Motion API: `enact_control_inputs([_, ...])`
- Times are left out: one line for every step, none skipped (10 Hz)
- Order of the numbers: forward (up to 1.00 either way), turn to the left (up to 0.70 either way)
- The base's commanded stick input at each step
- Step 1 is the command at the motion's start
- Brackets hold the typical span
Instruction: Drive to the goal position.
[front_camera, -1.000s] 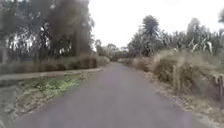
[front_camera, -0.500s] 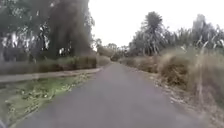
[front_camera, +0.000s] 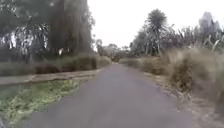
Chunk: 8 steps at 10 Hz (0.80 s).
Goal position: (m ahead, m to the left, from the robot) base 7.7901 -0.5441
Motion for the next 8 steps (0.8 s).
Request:
enact_control_inputs([1.0, -0.02])
enact_control_inputs([1.0, -0.05])
enact_control_inputs([1.0, -0.08])
enact_control_inputs([1.0, -0.4])
enact_control_inputs([1.0, -0.4])
enact_control_inputs([1.0, -0.4])
enact_control_inputs([1.0, 0.0])
enact_control_inputs([1.0, 0.0])
